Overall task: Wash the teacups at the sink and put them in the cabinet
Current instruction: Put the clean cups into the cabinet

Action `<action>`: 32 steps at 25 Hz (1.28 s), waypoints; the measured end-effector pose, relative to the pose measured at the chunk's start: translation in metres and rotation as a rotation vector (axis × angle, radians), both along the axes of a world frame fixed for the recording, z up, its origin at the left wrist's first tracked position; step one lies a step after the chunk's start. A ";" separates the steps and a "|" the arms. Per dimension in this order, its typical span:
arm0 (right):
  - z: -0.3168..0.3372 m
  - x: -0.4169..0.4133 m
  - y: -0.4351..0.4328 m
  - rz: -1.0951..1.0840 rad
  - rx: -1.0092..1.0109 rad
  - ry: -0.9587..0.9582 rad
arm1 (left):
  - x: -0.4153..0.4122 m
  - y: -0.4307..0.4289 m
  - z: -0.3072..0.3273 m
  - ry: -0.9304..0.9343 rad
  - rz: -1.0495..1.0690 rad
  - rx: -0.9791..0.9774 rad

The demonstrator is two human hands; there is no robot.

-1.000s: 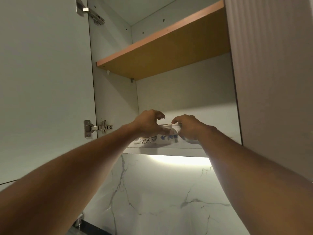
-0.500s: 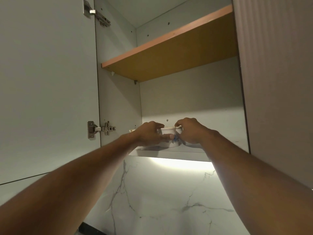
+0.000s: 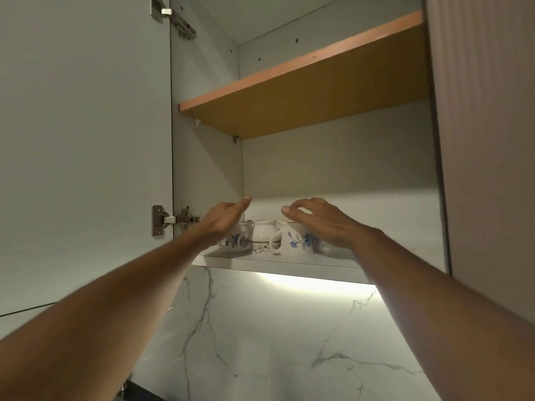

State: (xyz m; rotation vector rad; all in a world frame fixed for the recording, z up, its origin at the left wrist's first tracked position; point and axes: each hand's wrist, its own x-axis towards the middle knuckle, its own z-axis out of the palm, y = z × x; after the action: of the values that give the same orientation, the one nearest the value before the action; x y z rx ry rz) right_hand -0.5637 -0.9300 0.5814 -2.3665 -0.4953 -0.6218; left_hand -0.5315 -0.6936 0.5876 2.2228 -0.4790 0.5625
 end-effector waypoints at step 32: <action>-0.008 -0.014 0.000 -0.233 0.016 -0.344 | 0.002 0.021 -0.050 -0.517 0.194 -0.043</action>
State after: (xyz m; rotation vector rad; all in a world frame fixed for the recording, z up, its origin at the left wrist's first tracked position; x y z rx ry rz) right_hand -0.5773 -0.9304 0.5736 -2.3286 -0.3584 -1.1466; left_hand -0.5292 -0.6728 0.5375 2.0837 -0.5046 1.2519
